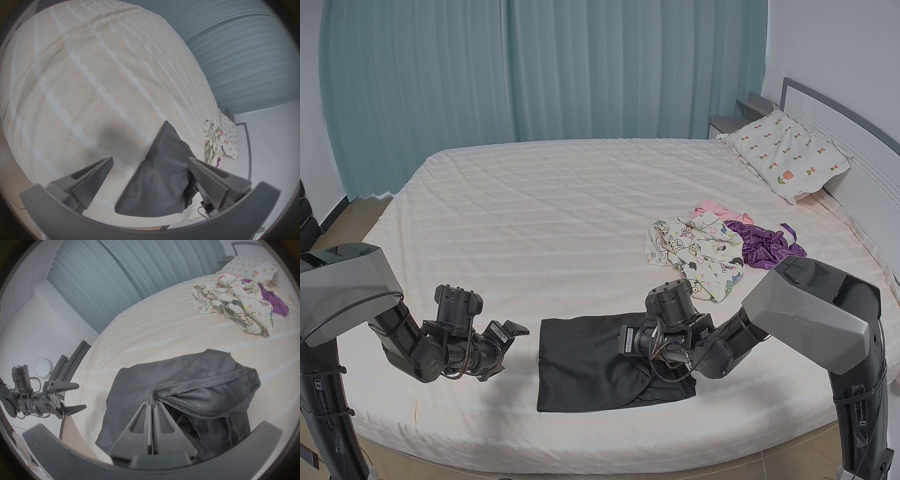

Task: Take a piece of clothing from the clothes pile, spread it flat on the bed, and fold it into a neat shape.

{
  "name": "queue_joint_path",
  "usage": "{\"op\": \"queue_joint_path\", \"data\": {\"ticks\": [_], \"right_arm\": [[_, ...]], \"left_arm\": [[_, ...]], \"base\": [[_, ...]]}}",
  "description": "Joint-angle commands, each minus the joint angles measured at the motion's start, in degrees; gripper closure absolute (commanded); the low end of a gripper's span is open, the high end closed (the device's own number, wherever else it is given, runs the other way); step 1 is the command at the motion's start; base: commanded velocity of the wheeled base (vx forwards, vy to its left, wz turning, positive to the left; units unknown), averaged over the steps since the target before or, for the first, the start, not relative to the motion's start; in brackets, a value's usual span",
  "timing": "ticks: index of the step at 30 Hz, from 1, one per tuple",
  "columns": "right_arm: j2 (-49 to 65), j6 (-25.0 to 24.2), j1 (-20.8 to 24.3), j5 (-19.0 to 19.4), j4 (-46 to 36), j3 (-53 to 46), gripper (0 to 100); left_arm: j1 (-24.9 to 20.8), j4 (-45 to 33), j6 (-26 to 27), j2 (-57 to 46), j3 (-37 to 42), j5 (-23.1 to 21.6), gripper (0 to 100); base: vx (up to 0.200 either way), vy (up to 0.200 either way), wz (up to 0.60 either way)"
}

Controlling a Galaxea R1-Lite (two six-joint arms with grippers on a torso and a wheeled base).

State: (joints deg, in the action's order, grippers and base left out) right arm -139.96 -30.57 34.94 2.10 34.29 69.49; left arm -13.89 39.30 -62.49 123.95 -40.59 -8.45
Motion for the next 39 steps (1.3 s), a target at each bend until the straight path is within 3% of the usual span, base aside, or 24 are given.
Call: {"op": "queue_joint_path", "data": {"ticks": [1, 2, 9, 11, 13, 16, 19, 22, 23, 25, 26, 28, 39], "right_arm": [[-3.8, 0.3, 1.2, -0.8, -0.6, 3.7, 100], [-3.8, 0.3, 1.2, -0.8, -0.6, 3.7, 0], [-3.7, -0.4, 0.9, -0.4, 0.4, 4.5, 0], [-2.6, -2.1, -0.1, -0.3, 1.7, 4.6, 0], [-0.8, -6.9, -1.6, -0.5, 3.7, 3.7, 0], [1.0, -8.8, -3.4, -0.4, 3.5, 2.6, 0], [3.6, -8.4, -5.1, 0.3, 3.7, -2.2, 0], [5.8, -8.2, -5.9, 2.6, 3.9, -6.6, 0], [7.6, -8.1, -6.4, 5.0, 3.9, -9.7, 0], [7.6, -8.1, -6.4, 5.0, 3.9, -9.7, 0], [9.6, -6.6, -6.7, 8.4, 3.9, -14.8, 0], [9.5, -4.4, -6.8, 9.9, 3.9, -17.0, 0], [6.1, -3.3, -6.2, 10.4, 3.4, -18.2, 0]], "left_arm": [[0.0, 0.1, 0.0, 0.0, 0.0, 0.0, 0], [0.0, 0.1, 0.0, 0.0, 0.0, 0.0, 0], [0.0, 0.0, 0.1, 0.1, 0.0, 0.0, 0], [0.0, 0.1, 0.0, 0.0, 0.0, 0.0, 0], [0.0, 0.0, 0.1, 0.1, 0.0, 0.0, 0], [0.0, 0.1, 0.1, 0.1, 0.0, 0.0, 0], [0.0, 0.0, 0.1, 0.0, 0.0, 0.0, 0], [0.0, 0.1, 0.1, 0.0, 0.0, 0.0, 0], [0.0, 0.0, 0.1, 0.1, 0.0, 0.0, 0], [0.0, 0.0, 0.1, 0.1, 0.0, 0.0, 0], [0.0, 0.1, 0.1, 0.0, 0.0, 0.0, 0], [0.0, 0.0, 0.1, 0.0, 0.0, 0.0, 0], [0.0, 0.1, 0.1, 0.0, 0.0, 0.0, 0]], "base": [[0.0, 0.0, 0.0], [0.0, 0.0, 0.0], [0.0, 0.0, 0.0], [0.0, 0.0, 0.0], [0.0, 0.0, 0.0], [0.0, 0.0, 0.0], [0.0, 0.0, 0.0], [0.0, 0.0, 0.0], [0.0, 0.0, 0.0], [0.0, 0.0, 0.0], [0.0, 0.0, 0.0], [0.0, 0.0, 0.0], [0.0, 0.0, 0.0]]}}
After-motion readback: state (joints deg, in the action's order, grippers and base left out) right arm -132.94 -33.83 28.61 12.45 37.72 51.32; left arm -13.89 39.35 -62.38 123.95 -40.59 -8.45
